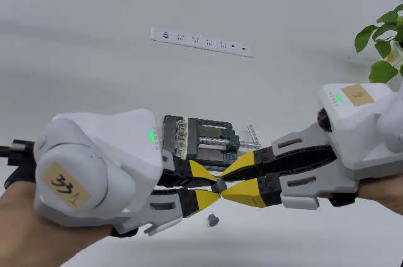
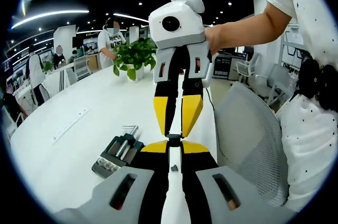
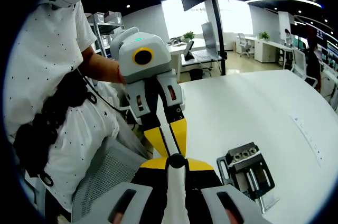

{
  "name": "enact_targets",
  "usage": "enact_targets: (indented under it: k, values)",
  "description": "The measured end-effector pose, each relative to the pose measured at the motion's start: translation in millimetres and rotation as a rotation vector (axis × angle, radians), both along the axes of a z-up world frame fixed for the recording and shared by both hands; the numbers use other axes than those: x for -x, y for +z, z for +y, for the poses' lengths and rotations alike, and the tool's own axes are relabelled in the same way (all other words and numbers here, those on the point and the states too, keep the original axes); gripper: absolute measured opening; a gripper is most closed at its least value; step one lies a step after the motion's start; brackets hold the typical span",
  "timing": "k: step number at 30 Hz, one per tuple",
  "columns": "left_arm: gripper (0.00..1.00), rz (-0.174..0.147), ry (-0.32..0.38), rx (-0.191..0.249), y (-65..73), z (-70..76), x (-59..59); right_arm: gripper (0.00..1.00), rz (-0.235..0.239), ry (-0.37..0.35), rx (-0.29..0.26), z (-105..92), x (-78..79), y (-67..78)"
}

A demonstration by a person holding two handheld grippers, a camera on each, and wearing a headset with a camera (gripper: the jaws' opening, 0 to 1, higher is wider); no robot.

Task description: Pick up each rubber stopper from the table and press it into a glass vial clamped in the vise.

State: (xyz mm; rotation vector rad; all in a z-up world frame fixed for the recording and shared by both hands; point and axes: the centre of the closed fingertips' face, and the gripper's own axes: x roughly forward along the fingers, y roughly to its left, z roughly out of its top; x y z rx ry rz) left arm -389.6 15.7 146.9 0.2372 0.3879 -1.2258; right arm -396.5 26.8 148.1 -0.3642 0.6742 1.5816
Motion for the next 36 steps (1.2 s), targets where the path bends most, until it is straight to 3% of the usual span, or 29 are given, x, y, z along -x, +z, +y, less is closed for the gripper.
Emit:
enact_targets:
  k: [21,36]
  values:
    - [0.08,0.002,0.019,0.016,-3.1,5.1,4.4,0.06,-0.006,0.010,0.024,6.7,1.9,-5.2]
    - [0.25,-0.002,0.079,0.039,-2.1,13.2,-4.5,0.06,-0.001,0.038,0.022,18.5,0.7,-2.8]
